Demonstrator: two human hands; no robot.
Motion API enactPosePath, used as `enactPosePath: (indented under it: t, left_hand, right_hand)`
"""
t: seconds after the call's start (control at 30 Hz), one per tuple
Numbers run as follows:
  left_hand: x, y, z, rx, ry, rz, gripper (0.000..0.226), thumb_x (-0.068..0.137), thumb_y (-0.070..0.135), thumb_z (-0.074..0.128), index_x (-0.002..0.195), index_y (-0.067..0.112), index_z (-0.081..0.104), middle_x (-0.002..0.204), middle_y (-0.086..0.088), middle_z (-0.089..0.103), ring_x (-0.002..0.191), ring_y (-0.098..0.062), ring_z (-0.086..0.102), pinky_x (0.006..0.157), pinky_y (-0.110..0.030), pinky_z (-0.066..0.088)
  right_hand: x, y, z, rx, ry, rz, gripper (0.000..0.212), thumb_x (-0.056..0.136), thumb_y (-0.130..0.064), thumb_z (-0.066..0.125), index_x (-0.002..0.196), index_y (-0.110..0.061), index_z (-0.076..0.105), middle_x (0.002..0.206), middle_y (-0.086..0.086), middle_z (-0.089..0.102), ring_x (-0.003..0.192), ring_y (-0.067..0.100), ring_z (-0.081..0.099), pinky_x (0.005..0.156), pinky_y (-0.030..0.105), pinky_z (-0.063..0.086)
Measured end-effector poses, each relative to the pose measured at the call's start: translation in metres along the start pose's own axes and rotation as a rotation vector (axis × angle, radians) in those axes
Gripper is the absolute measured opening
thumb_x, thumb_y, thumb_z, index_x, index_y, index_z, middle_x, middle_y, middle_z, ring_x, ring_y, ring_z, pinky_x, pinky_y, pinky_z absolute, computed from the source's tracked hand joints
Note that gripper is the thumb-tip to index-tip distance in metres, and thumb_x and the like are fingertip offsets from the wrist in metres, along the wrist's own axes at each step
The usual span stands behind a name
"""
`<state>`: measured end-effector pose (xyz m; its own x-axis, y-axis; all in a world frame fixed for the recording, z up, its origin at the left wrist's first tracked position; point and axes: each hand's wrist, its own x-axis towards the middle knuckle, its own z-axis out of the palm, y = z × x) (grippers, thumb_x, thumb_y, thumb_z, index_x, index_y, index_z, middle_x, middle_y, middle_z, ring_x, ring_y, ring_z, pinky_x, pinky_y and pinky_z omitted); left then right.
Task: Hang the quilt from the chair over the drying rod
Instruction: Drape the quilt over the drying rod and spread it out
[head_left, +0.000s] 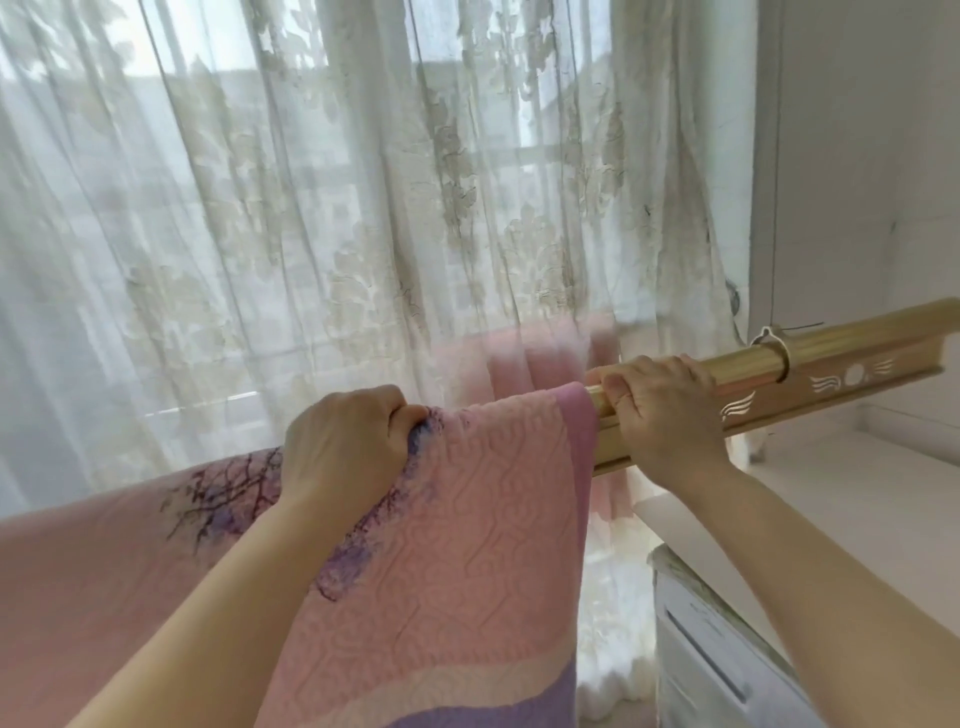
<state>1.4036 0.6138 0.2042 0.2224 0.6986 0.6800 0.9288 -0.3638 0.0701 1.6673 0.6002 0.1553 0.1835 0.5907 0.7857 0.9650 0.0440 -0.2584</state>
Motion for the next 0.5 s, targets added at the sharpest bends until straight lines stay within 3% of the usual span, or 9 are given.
enactPosePath:
  t: [0.13,0.27,0.4,0.5]
  left_hand:
    - [0.008,0.05,0.012,-0.005,-0.011,0.036,0.038,0.097,0.042,0.041,0.075,0.018,0.06,0.066,0.002,0.057,0.066,-0.021,0.054,0.055,-0.03,0.035]
    - [0.011,0.086,0.023,-0.006,-0.002,0.029,0.038,0.099,0.04,0.037,0.074,0.018,0.055,0.06,0.005,0.047,0.061,-0.02,0.048,0.055,-0.03,0.033]
    - [0.011,0.097,0.026,-0.023,0.012,0.045,0.038,0.1,0.039,0.035,0.072,0.019,0.051,0.059,0.006,0.046,0.058,-0.018,0.047,0.056,-0.031,0.035]
    - [0.012,0.096,0.024,-0.04,0.001,0.034,0.039,0.099,0.04,0.036,0.072,0.019,0.053,0.062,0.004,0.051,0.063,-0.02,0.052,0.059,-0.033,0.04]
  right_hand:
    - [0.002,0.003,-0.002,0.039,-0.03,-0.023,0.065,0.087,-0.045,0.012,0.115,-0.026,0.067,0.108,-0.002,0.069,0.107,0.025,0.054,0.101,0.033,0.022]
    - [0.001,0.01,-0.013,0.131,-0.061,-0.023,0.05,0.092,-0.033,0.026,0.121,-0.019,0.065,0.115,0.003,0.068,0.112,0.026,0.055,0.104,0.032,0.025]
    - [-0.004,0.037,-0.036,0.348,-0.069,-0.006,0.036,0.1,-0.018,0.038,0.132,-0.017,0.055,0.134,0.002,0.057,0.127,0.019,0.048,0.107,0.026,0.031]
    - [-0.003,0.07,-0.05,0.28,0.192,-0.002,0.037,0.094,-0.003,0.043,0.128,-0.01,0.055,0.133,0.007,0.056,0.129,0.02,0.045,0.106,0.029,0.034]
